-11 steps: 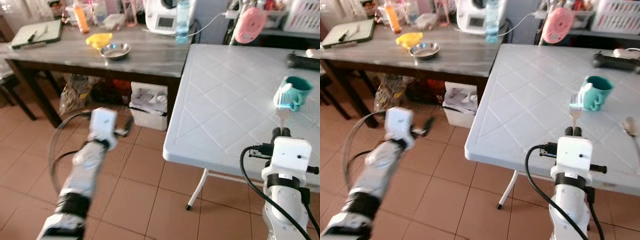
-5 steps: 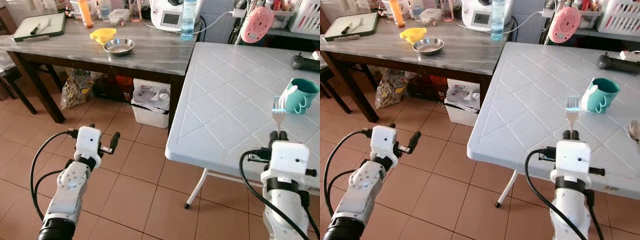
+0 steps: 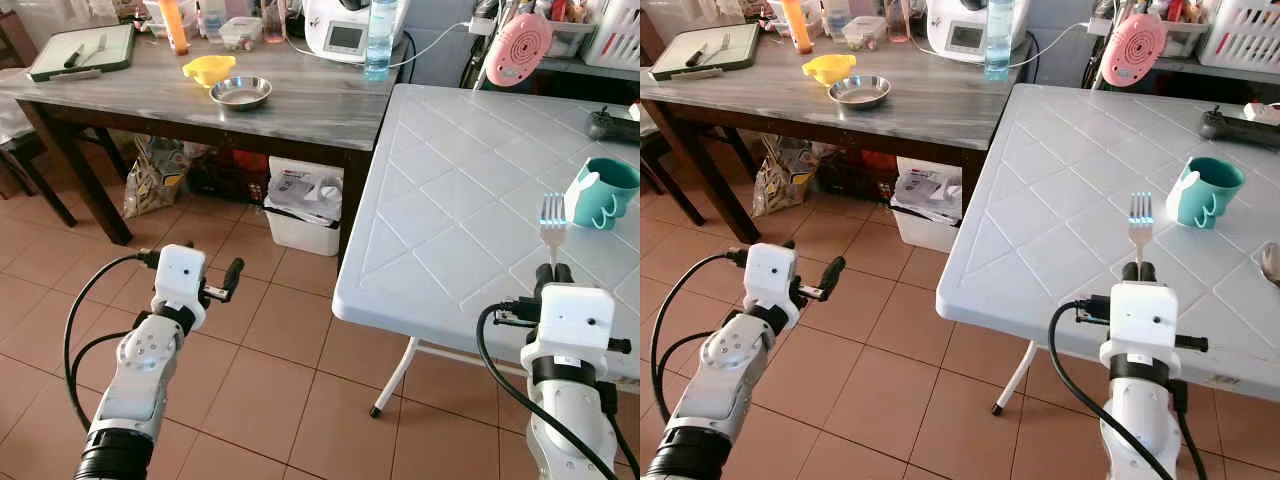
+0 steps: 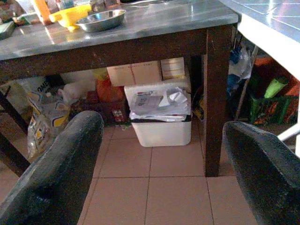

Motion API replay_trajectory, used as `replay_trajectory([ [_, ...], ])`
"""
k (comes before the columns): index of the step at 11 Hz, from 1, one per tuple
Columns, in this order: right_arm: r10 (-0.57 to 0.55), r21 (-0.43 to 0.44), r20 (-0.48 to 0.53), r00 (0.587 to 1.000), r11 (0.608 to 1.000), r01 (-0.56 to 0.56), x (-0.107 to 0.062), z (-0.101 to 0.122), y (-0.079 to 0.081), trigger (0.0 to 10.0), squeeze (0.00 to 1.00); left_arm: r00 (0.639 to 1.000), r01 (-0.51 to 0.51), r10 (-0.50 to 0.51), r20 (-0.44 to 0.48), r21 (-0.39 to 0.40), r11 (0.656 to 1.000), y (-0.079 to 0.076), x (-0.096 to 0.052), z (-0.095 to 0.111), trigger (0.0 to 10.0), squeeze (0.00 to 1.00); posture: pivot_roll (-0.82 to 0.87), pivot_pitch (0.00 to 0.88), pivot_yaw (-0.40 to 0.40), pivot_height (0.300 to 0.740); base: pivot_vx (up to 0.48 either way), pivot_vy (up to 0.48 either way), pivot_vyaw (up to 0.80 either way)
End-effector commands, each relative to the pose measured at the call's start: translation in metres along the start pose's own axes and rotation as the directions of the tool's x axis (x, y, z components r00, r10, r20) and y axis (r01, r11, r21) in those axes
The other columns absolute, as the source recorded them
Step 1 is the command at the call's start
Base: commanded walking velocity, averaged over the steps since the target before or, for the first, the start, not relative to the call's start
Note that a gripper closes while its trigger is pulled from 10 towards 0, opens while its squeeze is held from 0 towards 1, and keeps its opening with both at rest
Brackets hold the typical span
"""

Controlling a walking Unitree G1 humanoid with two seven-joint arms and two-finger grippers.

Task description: Setting the table

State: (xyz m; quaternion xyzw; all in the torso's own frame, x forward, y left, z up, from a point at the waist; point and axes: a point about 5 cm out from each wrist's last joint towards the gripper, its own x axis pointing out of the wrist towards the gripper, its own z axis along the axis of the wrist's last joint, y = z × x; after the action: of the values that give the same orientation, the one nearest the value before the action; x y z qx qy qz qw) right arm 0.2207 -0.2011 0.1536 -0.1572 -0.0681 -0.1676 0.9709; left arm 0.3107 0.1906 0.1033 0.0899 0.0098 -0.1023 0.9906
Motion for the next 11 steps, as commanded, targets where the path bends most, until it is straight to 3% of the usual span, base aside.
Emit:
replay_trajectory([
  [1, -0.013, 0.004, 0.022, 1.0, 1.0, 0.012, -0.001, 0.004, -0.002, 10.0, 0.0, 1.0, 0.015, -0.015, 0.002, 0.003, 1.0, 0.0, 0.002, 0.004, 10.0, 0.0, 0.05, 0.069, 0.036, 0.74, 0.0, 0.255, 0.0],
  [11, -0.04, 0.002, 0.023, 0.999, 0.999, 0.04, -0.001, 0.004, -0.004, 10.0, 0.0, 0.999, 0.043, -0.043, -0.001, -0.012, 0.999, -0.01, 0.012, 0.006, 10.0, 0.0, 0.04, 0.062, 0.055, 0.74, 0.0, 0.375, 0.0],
])
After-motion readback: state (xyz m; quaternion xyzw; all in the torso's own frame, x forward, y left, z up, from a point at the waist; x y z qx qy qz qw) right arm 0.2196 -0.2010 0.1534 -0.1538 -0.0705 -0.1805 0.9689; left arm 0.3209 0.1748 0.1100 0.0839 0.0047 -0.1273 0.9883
